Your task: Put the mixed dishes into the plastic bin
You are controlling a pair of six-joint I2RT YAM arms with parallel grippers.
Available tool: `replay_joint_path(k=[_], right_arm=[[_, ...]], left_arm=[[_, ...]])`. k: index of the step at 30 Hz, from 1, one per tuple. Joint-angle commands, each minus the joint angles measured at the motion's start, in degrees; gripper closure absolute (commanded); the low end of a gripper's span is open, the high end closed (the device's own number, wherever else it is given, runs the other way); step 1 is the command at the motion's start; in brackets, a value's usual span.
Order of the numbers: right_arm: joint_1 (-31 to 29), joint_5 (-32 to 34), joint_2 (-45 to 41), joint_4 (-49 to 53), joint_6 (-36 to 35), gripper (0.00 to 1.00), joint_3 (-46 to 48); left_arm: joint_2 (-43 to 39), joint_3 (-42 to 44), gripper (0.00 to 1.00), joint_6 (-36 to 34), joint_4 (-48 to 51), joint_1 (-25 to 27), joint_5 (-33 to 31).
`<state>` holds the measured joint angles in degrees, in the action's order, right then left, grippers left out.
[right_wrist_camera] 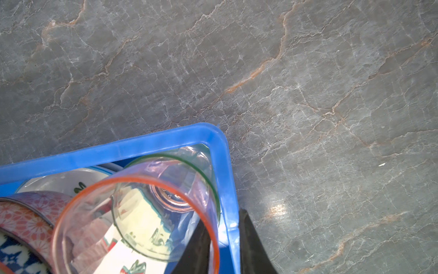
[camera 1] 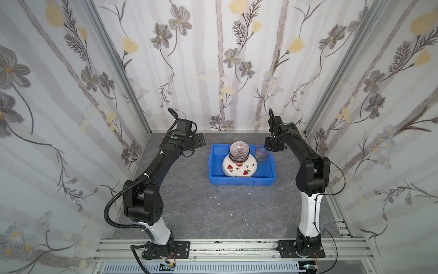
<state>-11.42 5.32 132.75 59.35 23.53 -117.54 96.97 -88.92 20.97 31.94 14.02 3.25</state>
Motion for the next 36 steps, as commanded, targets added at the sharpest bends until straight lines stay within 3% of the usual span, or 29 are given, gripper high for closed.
replay_joint_path(k=[1,8,15,19,27,33,36], right_arm=[[0.1,1.4,-2.4,-1.3,0.3,0.74,-0.5],[0.1,1.8,-9.5,-0.5,0.5,0.5,-0.5],[0.0,1.4,-18.4,-0.8,0.6,0.4,0.3],[-0.1,-0.3,-25.4,-5.6,-1.2,0.35,5.5],[0.0,0.4,-39.8,-16.6,-2.9,0.01,21.1],[0.0,8.6,-52.6,-26.2,-1.8,0.0,36.1],[0.2,11.5,-58.6,-32.5,-1.3,0.0,44.2]], left_arm=[[-0.6,0.1,0.0,0.0,-0.9,-0.6,0.0],[0.0,0.0,0.0,0.6,-1.0,-2.3,1.4],[-0.9,0.1,0.0,0.5,-1.7,-4.7,2.9],[-2.0,1.0,0.0,-0.1,-3.3,-7.5,2.8],[-10.2,7.7,0.0,0.5,-13.9,-10.2,3.7],[-16.1,14.3,0.0,0.9,-19.3,-9.7,2.5],[-22.2,22.6,0.0,1.6,-25.6,-9.6,0.4]])
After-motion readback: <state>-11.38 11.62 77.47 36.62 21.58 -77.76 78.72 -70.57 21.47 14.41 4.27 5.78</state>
